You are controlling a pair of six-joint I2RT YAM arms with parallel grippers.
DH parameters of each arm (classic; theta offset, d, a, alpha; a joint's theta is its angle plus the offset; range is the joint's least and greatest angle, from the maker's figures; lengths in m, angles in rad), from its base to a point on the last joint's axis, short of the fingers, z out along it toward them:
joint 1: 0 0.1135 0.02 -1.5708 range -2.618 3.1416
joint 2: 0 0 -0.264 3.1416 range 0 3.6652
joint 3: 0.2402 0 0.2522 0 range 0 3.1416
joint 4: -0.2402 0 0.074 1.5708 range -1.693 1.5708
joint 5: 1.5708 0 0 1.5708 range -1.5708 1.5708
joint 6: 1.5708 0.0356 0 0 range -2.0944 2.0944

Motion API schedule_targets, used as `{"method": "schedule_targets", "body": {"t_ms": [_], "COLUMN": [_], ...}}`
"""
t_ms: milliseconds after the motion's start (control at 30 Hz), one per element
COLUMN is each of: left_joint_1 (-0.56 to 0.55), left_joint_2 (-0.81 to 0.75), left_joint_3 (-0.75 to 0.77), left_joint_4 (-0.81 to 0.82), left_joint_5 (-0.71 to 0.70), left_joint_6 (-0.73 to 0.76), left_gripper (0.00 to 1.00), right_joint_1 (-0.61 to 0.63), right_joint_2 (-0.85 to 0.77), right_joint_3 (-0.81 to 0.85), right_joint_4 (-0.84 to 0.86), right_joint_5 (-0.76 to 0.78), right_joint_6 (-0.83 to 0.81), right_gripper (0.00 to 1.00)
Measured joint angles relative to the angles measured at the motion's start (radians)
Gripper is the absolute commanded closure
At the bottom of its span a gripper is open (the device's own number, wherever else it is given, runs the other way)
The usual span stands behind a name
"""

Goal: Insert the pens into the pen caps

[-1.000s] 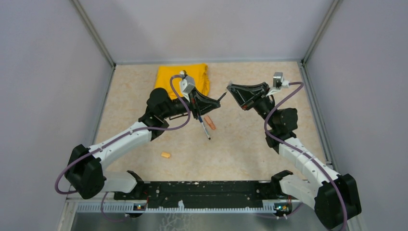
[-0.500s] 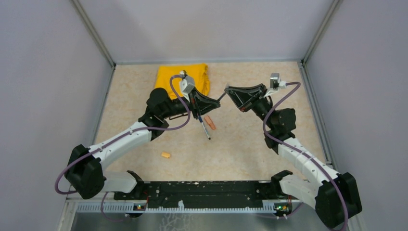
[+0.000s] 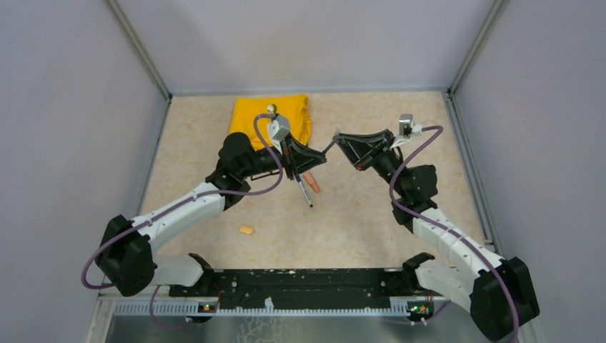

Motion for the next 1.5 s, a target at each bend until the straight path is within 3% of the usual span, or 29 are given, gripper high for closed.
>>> {"method": "schedule_targets", "body": {"t_ms": [367, 667, 1267, 1500], "left_joint_1": [0.0, -0.005, -0.003, -0.003], "left_joint_2": [-0.004, -0.004, -0.005, -0.005], "left_joint_3": [-0.01, -0.011, -0.011, -0.011], "left_joint_4": [-0.025, -0.029, -0.036, -0.055], "left_joint_5": [0.001, 0.0, -0.02, -0.032], "left_joint_6": [0.001, 0.001, 0.001, 0.013], "left_gripper": [1.0, 1.0, 1.0, 1.0], "right_joint_1": [0.024, 0.043, 0.084, 0.09], "right_joint_2": [-0.034, -0.066, -0.035, -0.041], "right_joint_3": [-0.044, -0.073, -0.082, -0.074], "right_joint_4": [-0.016, -0.026, -0.016, -0.045], "right_joint_5": [0.054, 0.129, 0.216, 0.219], "right_joint_6": [0.0, 0.048, 0.103, 0.038], "right_gripper": [0.91, 1.0, 1.0, 0.81]}}
